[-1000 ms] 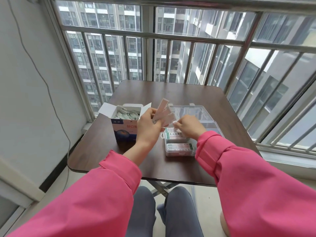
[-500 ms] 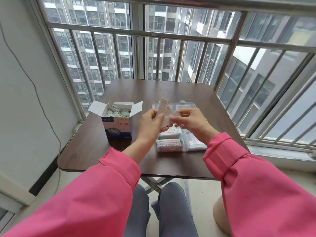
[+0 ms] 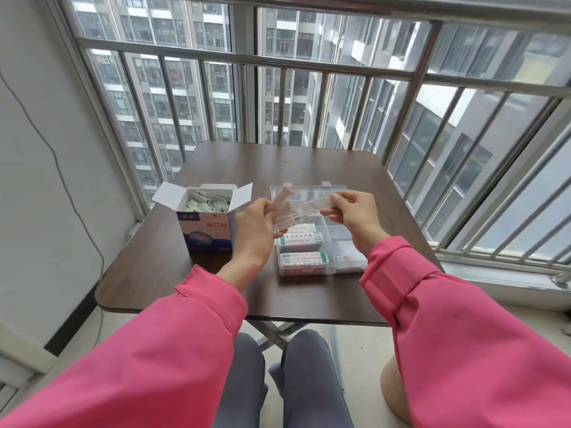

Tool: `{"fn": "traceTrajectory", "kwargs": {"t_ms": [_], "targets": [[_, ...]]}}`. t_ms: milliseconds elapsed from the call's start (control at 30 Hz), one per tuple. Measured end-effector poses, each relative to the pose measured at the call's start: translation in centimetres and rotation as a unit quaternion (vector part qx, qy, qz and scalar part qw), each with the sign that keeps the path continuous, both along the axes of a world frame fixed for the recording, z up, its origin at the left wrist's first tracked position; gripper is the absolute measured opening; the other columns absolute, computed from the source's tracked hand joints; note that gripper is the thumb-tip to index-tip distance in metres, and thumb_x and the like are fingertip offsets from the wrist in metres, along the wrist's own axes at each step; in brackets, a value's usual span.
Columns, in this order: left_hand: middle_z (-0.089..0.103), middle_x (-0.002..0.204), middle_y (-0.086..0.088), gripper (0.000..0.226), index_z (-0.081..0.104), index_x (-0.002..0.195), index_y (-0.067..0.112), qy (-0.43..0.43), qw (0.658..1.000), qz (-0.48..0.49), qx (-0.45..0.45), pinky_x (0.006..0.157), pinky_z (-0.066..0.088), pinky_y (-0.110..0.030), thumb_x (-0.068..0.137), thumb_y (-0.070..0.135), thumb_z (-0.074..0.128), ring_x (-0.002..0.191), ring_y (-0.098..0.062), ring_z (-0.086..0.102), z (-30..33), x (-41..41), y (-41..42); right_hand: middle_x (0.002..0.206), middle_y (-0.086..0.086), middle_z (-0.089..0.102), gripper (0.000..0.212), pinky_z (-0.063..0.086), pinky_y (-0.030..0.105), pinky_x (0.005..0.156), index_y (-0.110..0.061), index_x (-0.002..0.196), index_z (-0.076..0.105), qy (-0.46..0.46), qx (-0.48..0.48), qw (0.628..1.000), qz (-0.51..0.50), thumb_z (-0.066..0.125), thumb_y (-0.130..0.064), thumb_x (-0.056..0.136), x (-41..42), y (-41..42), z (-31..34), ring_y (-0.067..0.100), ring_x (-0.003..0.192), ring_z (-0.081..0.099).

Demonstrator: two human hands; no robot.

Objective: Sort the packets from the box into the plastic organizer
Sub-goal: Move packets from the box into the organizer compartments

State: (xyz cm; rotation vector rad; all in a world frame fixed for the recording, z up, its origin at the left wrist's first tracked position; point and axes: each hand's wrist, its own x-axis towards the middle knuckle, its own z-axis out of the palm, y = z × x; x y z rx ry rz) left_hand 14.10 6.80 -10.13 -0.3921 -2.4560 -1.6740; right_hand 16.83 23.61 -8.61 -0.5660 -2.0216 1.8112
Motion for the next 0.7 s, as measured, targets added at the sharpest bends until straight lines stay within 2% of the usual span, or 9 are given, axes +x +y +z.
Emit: {"fn": "traceTrajectory", "kwargs": {"t_ms": [67, 133, 233, 300, 333, 400, 467, 600, 700], "targets": [[0.062, 0.089, -0.012, 0.012, 0.063, 0.094, 0.0, 0.024, 0.999, 0.003, -0.027, 0.058, 0.059, -0.03, 0.094, 0.004, 0.051, 0.08, -0.023, 0.066, -0.3, -0.3, 0.0, 0.07, 0.007, 0.064, 0.018, 0.045, 0.013, 0.047, -0.01, 0.08, 0.062, -0.005, -0.002, 1.0, 0.0, 0.053, 0.0, 0.092, -0.4, 0.1, -0.3, 0.004, 0.048, 0.064], [0.062, 0.088, -0.012, 0.012, 0.062, 0.092, 0.002, 0.035, 0.999, 0.008, -0.031, 0.064, 0.059, -0.042, 0.094, 0.004, 0.05, 0.083, -0.028, 0.066, -0.6, -0.4, -0.1, 0.07, 0.009, 0.064, 0.017, 0.052, 0.018, 0.063, -0.007, 0.074, 0.064, 0.008, -0.04, 0.999, 0.013, 0.059, -0.002, 0.089, -0.9, 0.0, -0.3, 0.008, 0.056, 0.066], [0.062, 0.086, -0.012, 0.012, 0.058, 0.089, 0.007, 0.053, 0.997, 0.017, -0.054, 0.061, 0.058, -0.043, 0.096, 0.005, 0.048, 0.071, -0.025, 0.066, -0.9, -0.8, -0.1, 0.068, 0.01, 0.065, 0.022, 0.056, 0.024, 0.078, -0.001, 0.071, 0.064, 0.013, -0.074, 0.997, 0.025, 0.06, -0.011, 0.09, -1.3, 0.0, -0.3, 0.015, 0.064, 0.065], [0.063, 0.086, -0.016, 0.014, 0.053, 0.089, 0.011, 0.054, 0.996, 0.025, -0.066, 0.056, 0.057, -0.042, 0.096, 0.003, 0.044, 0.06, -0.024, 0.065, -1.0, -0.9, 0.1, 0.07, 0.01, 0.064, 0.008, 0.055, 0.023, 0.076, 0.003, 0.08, 0.065, -0.021, 0.016, 0.999, 0.045, 0.062, -0.001, 0.086, -1.4, 0.3, -0.4, 0.013, 0.065, 0.062], [0.063, 0.086, -0.019, 0.013, 0.053, 0.09, 0.01, 0.057, 0.995, 0.032, -0.072, 0.057, 0.057, -0.045, 0.096, 0.002, 0.044, 0.062, -0.028, 0.065, -1.1, -1.0, 0.2, 0.074, 0.011, 0.064, 0.006, 0.053, 0.021, 0.072, 0.005, 0.088, 0.066, -0.043, 0.073, 0.995, 0.06, 0.063, 0.004, 0.083, -1.2, 0.4, -0.3, 0.011, 0.065, 0.061], [0.063, 0.091, -0.022, 0.011, 0.056, 0.094, 0.003, 0.04, 0.995, 0.043, -0.08, 0.068, 0.054, -0.048, 0.095, 0.001, 0.045, 0.076, -0.037, 0.064, -1.2, -1.3, 0.3, 0.08, 0.014, 0.065, 0.018, 0.048, 0.012, 0.061, 0.005, 0.098, 0.066, -0.081, 0.154, 0.981, 0.085, 0.066, 0.007, 0.08, -1.3, 0.7, -0.3, 0.008, 0.063, 0.059], [0.064, 0.098, -0.024, 0.013, 0.056, 0.099, -0.001, 0.005, 0.995, 0.044, -0.092, 0.079, 0.049, -0.042, 0.095, 0.001, 0.044, 0.088, -0.038, 0.063, -1.3, -1.4, 0.4, 0.079, 0.012, 0.064, 0.018, 0.047, 0.007, 0.055, 0.004, 0.097, 0.068, -0.096, 0.216, 0.966, 0.108, 0.067, 0.007, 0.079, -1.6, 0.7, 0.0, 0.006, 0.061, 0.057], [0.065, 0.103, -0.024, 0.014, 0.052, 0.103, -0.002, -0.055, 0.992, 0.053, -0.099, 0.081, 0.04, -0.036, 0.095, 0.003, 0.041, 0.096, -0.038, 0.062, -2.0, -2.0, 0.3, 0.08, 0.012, 0.067, 0.014, 0.049, 0.023, 0.068, -0.003, 0.091, 0.072, -0.119, 0.314, 0.93, 0.15, 0.07, 0.002, 0.078, -3.1, -0.1, -0.4, 0.012, 0.065, 0.059], [0.065, 0.103, -0.026, 0.017, 0.05, 0.108, -0.003, -0.073, 0.99, 0.066, -0.101, 0.082, 0.037, -0.034, 0.097, 0.006, 0.04, 0.099, -0.037, 0.061, -2.2, -2.6, 0.2, 0.09, 0.015, 0.07, 0.018, 0.048, 0.024, 0.074, -0.005, 0.093, 0.073, -0.124, 0.349, 0.915, 0.161, 0.068, 0.004, 0.079, -3.8, -0.9, -0.9, 0.016, 0.074, 0.061]]}}
